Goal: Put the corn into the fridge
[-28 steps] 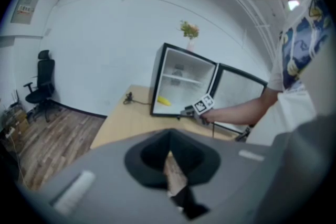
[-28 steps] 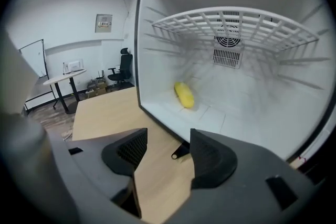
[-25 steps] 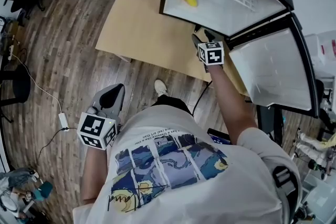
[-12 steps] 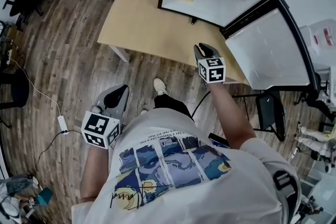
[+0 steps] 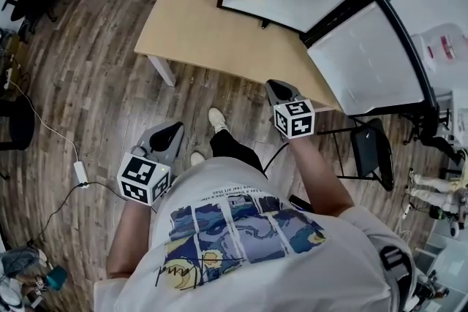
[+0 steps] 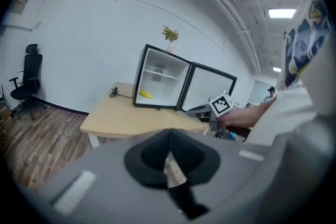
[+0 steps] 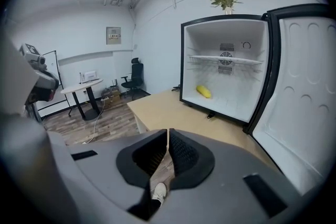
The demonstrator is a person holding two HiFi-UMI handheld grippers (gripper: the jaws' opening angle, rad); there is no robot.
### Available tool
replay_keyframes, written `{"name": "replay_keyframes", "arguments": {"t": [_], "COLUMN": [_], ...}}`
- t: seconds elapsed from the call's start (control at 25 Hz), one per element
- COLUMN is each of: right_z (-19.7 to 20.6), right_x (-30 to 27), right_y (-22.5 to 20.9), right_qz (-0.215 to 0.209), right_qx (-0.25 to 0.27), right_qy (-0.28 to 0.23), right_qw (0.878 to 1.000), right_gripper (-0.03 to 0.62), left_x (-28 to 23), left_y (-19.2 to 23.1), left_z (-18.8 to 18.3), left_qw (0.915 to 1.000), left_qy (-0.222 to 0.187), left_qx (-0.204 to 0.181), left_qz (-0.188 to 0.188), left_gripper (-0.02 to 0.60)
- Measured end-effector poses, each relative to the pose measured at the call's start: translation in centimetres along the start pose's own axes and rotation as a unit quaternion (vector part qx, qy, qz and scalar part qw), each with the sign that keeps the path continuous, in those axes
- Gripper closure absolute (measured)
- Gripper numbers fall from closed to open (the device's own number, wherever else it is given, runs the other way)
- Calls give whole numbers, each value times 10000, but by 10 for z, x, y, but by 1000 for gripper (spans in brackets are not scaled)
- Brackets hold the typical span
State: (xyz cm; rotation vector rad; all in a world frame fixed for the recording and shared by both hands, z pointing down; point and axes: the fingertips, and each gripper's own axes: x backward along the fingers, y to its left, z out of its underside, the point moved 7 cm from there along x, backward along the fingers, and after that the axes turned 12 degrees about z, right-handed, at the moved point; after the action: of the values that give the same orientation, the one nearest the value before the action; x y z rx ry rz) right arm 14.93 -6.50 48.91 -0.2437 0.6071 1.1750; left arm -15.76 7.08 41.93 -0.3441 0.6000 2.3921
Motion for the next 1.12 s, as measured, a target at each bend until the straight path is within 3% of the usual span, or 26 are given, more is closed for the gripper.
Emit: {"name": "replay_keyframes", "arguments": {"t": [0.44,1.12], "right_z": [0,-10], "right_x": [40,52], "right_y": [36,51], "right_qz": [-395,-542], "right_qx": [197,364], "right_qy": [-174,-343], "right_qw": [9989,9973], "right_gripper": [577,582], "left_x": [13,29], "left_y": [-9,-15], "left_z": [11,17], "left_qw": [9999,9997], "left_qy": [-119,-213], "left_qx": [-13,-37], "left_qz": [-28,-152], "left_gripper": [572,572]}}
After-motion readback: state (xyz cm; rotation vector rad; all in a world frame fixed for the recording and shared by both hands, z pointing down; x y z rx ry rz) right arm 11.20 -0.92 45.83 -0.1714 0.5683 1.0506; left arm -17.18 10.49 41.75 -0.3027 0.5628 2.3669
